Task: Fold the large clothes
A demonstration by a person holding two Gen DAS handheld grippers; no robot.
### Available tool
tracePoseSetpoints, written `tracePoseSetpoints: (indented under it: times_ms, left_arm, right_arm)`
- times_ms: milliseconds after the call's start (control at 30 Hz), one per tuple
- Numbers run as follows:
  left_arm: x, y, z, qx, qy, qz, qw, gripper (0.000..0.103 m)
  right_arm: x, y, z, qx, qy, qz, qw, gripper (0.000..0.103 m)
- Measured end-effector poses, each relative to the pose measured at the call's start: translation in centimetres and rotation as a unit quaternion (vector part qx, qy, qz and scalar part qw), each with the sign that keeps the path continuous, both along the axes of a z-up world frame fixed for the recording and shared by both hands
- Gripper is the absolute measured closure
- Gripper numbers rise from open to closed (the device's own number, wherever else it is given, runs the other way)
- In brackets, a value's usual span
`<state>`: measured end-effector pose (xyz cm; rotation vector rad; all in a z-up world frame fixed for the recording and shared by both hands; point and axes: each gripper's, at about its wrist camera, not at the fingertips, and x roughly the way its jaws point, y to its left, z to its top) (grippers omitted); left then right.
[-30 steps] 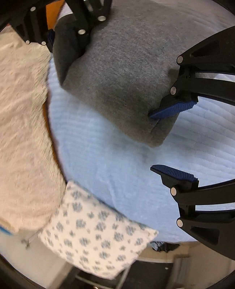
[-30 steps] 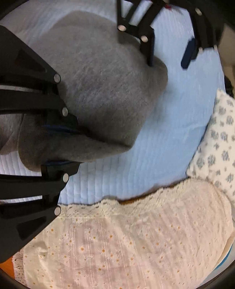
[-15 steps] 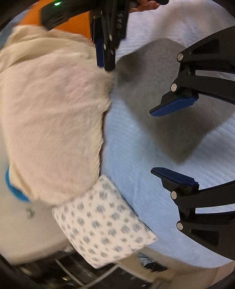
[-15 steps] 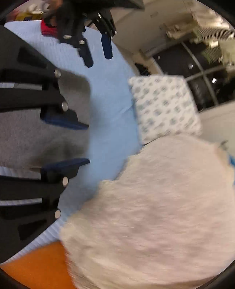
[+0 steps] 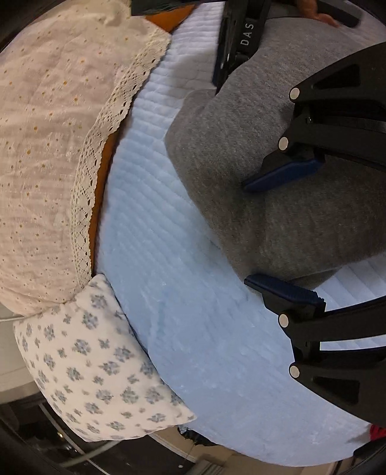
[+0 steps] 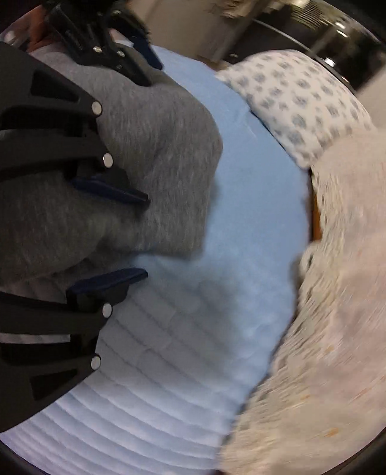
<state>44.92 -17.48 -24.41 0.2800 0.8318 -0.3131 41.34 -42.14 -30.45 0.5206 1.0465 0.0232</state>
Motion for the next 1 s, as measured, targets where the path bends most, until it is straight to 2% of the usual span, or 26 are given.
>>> tracePoseSetpoints:
  times_ms: [100,133,167,233,267,367,400,433,533,567,600,633,667,700,767,800,900,1000]
  left_arm:
    - [0.0,0.4,0.1,-0.014,-0.003,0.004,0.9999,0.041]
    - [-0.3,0.6,0.5,-0.014,-0.003,-0.001,0.9999,0.041]
    - [-0.6,0.8,1.3,-0.012,-0.007,-0.008,0.9999,0.041]
    - [-1.9,2.1,3.4,-0.035,-0.028,-0.008,0.999,0.043]
    - [-2.8,2.7,4.3,-0.049,-0.038,-0.004,0.9981,0.049]
    - [-5.9,4.1,5.8,-0.095,-0.04,-0.016,0.9945,0.051]
    - [-7.1,4.1,5.7,-0.1,-0.034,-0.028,0.994,0.054]
    - [-8.0,3.7,5.1,-0.088,-0.024,-0.042,0.9949,0.054]
    - [-8.3,2.5,1.4,-0.034,0.017,-0.048,0.9981,0.056]
    - [-7.9,2.8,0.6,-0.046,0.031,-0.039,0.9977,0.056]
    - [-7.3,3.5,-0.2,-0.078,0.05,-0.023,0.9954,0.056]
    - [-6.5,4.1,-0.9,-0.114,0.07,-0.01,0.9909,0.054]
    - [-6.0,4.3,-1.7,-0.136,0.077,-0.001,0.9877,0.052]
    - [-6.0,4.1,-2.1,-0.134,0.069,0.002,0.9885,0.051]
    - [-6.7,3.2,-2.3,-0.108,0.033,-0.007,0.9935,0.051]
    - [-7.0,2.9,-2.2,-0.098,0.025,-0.013,0.9948,0.051]
    - [-7.5,3.9,-0.4,-0.107,0.032,-0.015,0.9937,0.05]
    - [-10.3,5.5,1.8,-0.13,0.01,-0.017,0.9914,0.051]
  right_arm:
    - [1.1,1.3,2.1,-0.071,0.019,0.033,0.997,0.058]
    - [1.2,1.5,3.2,-0.086,0.015,0.043,0.995,0.059]
    - [0.9,1.4,5.1,-0.092,-0.014,0.053,0.994,0.066]
    - [0.4,0.7,8.6,-0.075,-0.074,0.048,0.993,0.066]
    - [0.7,0.5,9.3,-0.058,-0.082,0.05,0.994,0.069]
    - [2.4,1.2,9.3,-0.023,-0.066,0.07,0.995,0.076]
    - [2.9,2.0,8.9,-0.033,-0.058,0.079,0.995,0.076]
    - [3.4,2.9,8.3,-0.046,-0.048,0.084,0.994,0.076]
    - [3.8,4.1,6.2,-0.062,-0.023,0.073,0.995,0.076]
    - [3.7,4.8,5.5,-0.075,-0.017,0.076,0.994,0.076]
    - [3.9,5.7,5.3,-0.099,-0.015,0.082,0.992,0.076]
    - [3.8,6.7,5.3,-0.143,-0.016,0.094,0.985,0.076]
    - [3.7,7.1,5.5,-0.16,-0.018,0.1,0.982,0.076]
    - [3.7,7.2,5.9,-0.17,-0.02,0.104,0.98,0.076]
    - [3.3,6.6,7.2,-0.174,-0.019,0.103,0.979,0.076]
    - [2.4,5.9,8.3,-0.161,-0.029,0.099,0.981,0.074]
    - [-2.8,4.4,12.5,-0.111,-0.095,0.09,0.985,0.074]
    - [-8.2,4.3,13.8,-0.121,-0.124,0.103,0.979,0.074]
